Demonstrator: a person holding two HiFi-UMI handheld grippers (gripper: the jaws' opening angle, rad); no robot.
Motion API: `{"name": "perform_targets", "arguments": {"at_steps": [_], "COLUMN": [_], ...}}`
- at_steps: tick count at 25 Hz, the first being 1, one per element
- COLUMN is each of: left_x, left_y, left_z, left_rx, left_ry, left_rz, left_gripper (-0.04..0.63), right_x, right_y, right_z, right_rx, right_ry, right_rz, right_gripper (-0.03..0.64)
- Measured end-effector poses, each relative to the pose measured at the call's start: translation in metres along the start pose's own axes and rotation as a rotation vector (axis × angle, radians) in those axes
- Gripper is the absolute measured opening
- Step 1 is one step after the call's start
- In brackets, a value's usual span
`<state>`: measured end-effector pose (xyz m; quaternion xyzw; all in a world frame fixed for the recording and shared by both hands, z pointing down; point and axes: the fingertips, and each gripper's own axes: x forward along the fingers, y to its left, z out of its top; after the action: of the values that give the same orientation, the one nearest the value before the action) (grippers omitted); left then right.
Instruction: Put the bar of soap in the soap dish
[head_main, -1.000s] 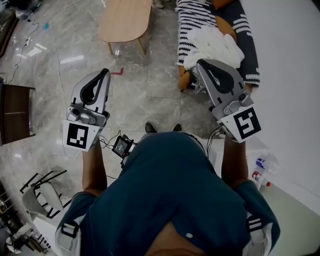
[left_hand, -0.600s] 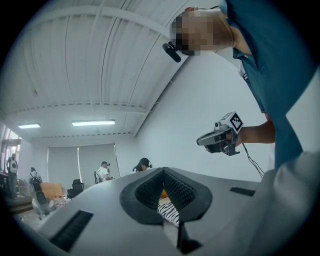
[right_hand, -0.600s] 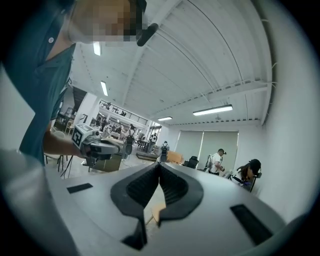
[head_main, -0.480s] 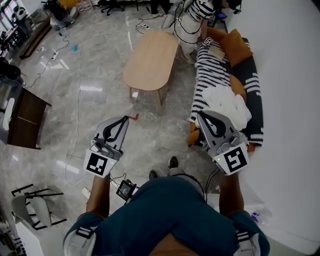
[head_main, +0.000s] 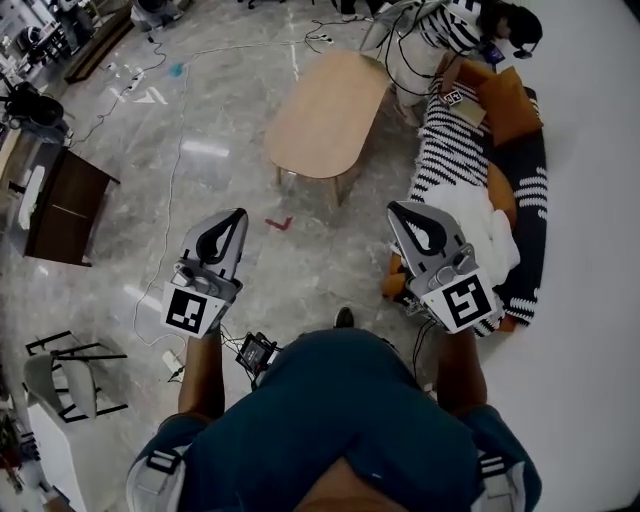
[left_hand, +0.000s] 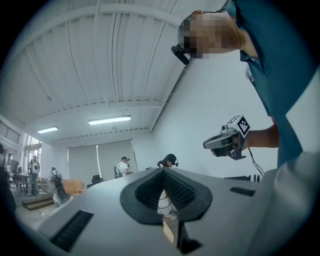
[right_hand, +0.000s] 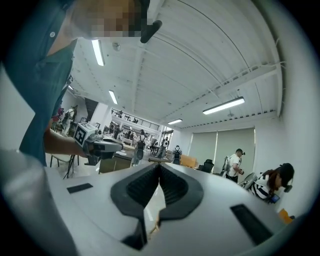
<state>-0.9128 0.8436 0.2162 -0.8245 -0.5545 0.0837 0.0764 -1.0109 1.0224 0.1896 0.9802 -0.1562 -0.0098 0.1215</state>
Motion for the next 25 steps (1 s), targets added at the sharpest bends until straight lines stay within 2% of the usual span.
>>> {"name": "perform_targets", "arguments": {"at_steps": [6, 12, 15, 20, 25], "left_x": [0.001, 0.002, 0.003, 0.008, -0.001], "left_y": [0.008, 0.026, 0.055, 0.133, 0.175], "left_z": [0.001, -0.024, -0.031, -0.028, -0.042], "left_rx": [0.029, 0.028, 0.029, 0.023, 0.025], "left_ry": [0.01, 0.04, 0.047, 0.016, 0.013], "left_rz": [0.073, 0.115, 0.125, 0.141, 0.137], "left_gripper": [0.003, 0.003, 0.003, 0.003, 0.003], "right_x": [0.016, 0.049, 0.08, 0.158, 0.205], "right_y": [-0.003, -0.001, -0.005, -0.009, 0.001], "right_z": [-0.002, -0.029, -0.028, -0.008, -0.005], "right_rx": [-0.003, 0.019, 0.005, 0.006, -0.006], "right_ry": [-0.03, -0.03, -0.021, -0.029, -0.031], "right_rz": [0.081, 0.135, 0.137, 0.148, 0.145], "right_gripper": [0.014, 0.014, 0.014, 0.014, 0.014]}}
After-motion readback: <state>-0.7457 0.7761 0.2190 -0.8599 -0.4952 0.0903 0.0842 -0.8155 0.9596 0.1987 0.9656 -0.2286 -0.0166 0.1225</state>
